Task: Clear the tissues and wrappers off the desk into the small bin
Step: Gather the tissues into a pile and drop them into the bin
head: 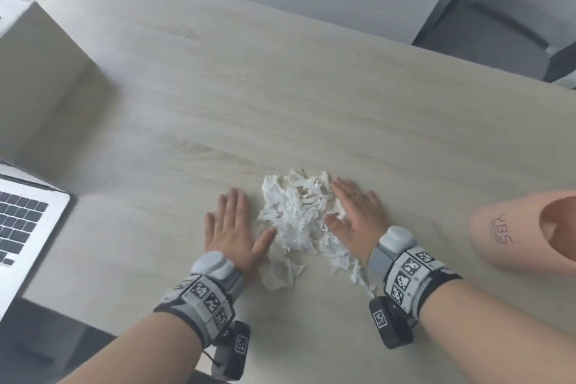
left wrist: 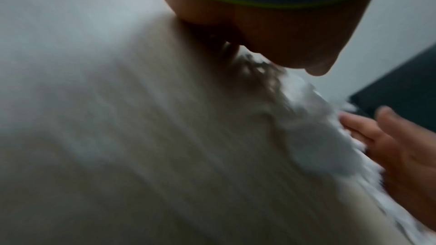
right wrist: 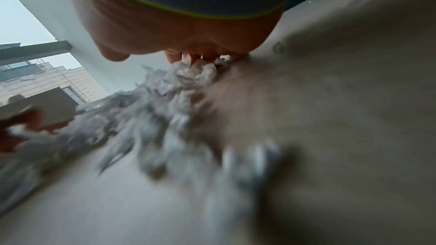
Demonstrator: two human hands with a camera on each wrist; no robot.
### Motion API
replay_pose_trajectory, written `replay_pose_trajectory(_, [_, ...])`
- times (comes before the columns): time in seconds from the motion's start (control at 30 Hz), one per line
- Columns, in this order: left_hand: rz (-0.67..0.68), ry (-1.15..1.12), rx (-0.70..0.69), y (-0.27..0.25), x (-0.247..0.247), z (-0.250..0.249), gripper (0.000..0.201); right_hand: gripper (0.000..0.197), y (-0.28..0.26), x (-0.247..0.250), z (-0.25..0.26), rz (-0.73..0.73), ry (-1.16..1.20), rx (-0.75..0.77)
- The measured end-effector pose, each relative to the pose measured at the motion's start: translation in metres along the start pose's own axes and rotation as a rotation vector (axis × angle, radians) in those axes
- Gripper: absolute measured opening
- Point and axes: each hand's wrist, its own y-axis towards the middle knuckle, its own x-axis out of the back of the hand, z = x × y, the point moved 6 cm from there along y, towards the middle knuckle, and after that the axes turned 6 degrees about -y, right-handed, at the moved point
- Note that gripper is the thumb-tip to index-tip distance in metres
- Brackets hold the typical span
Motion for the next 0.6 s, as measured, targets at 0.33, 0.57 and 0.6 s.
replay_pose_trajectory(0.33, [0.009,-0.202,-0.357,0.003,-0.011,-0.077,0.104,0.078,-0.075,0.014,-0.039,-0.136,0.319,-0.077])
replay_pose_trajectory(0.57, [0.268,0.221,-0.492,-0.016,0.001,-0.029,0.104,0.07,-0.121,-0.008,-0.049,-0.003,-0.062,-0.06])
replay_pose_trajectory(0.6, [0.265,0.239,-0.496,-0.016,-0.002,-0.031,0.097,0.065,-0.122,-0.009,-0.045,-0.018,-0.073,-0.057])
